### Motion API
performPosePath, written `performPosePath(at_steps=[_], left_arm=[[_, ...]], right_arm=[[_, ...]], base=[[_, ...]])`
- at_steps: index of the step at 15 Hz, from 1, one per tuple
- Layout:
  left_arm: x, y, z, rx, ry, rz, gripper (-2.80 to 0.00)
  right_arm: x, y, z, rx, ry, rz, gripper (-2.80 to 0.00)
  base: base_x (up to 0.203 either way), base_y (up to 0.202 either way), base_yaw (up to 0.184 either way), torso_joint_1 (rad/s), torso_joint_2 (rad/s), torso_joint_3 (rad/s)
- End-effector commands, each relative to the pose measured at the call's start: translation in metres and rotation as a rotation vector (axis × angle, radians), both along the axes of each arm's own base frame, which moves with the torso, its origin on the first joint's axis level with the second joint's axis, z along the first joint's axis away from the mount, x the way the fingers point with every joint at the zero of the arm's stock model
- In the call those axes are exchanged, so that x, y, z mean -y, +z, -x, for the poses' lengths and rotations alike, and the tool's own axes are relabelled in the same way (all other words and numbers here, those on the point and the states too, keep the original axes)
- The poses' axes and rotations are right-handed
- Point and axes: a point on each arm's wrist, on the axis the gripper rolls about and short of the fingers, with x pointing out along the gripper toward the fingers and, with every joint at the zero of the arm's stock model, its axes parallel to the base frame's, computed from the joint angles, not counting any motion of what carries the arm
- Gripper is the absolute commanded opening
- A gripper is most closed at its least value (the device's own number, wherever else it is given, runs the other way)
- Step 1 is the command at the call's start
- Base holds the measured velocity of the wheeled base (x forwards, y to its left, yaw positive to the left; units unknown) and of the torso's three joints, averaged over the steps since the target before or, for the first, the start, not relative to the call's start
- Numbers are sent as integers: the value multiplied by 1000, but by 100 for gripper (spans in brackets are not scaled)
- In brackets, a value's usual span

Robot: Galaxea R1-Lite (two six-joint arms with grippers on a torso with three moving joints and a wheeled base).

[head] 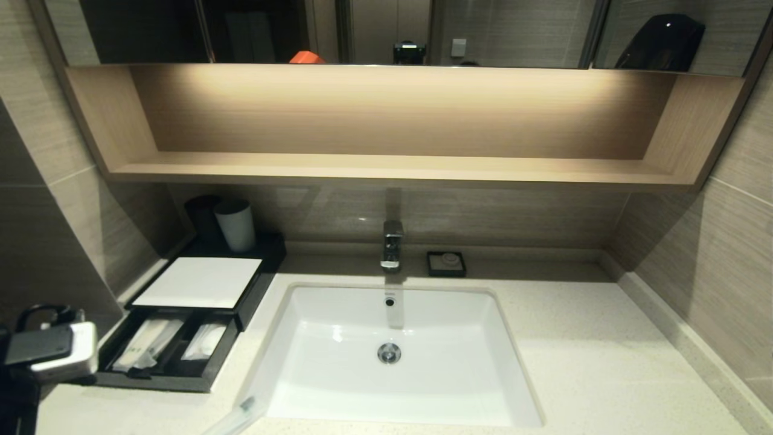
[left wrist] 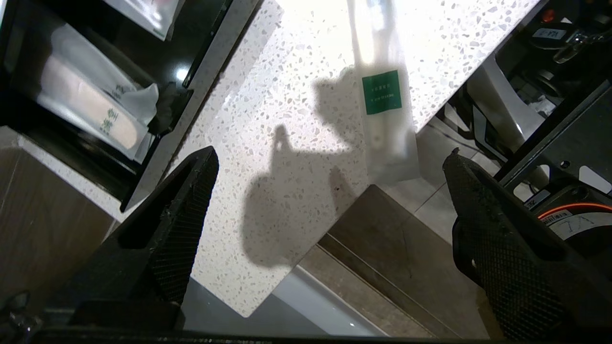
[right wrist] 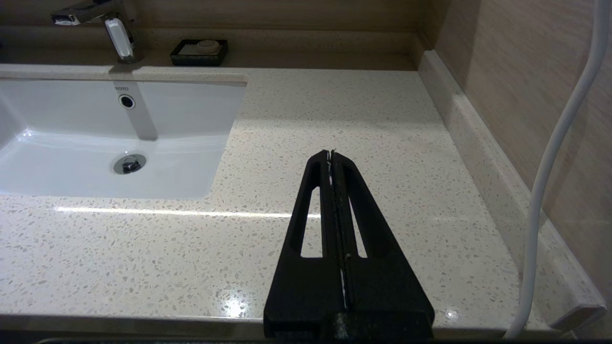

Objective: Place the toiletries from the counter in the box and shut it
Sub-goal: Pick up the bathroom toiletry

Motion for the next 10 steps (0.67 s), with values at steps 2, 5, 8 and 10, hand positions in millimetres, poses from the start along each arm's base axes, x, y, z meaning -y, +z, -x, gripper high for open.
performPosePath(at_steps=[2, 5, 8, 10], left_arm=[[-2, -6, -23, -57, -35, 21, 0], [-1, 3, -24, -120, -3, 56, 0], [6, -2, -29, -157, -53, 61, 0], [11, -5, -33, -181, -83, 66, 0]], right_arm=[[0, 0, 0, 0, 0, 0, -280], [0, 0, 0, 0, 0, 0, -280], [0, 0, 0, 0, 0, 0, -280], [0, 0, 0, 0, 0, 0, -280]], base=[[0, 0, 0, 0, 0, 0], [0, 0, 0, 0, 0, 0], [0, 0, 0, 0, 0, 0], [0, 0, 0, 0, 0, 0]])
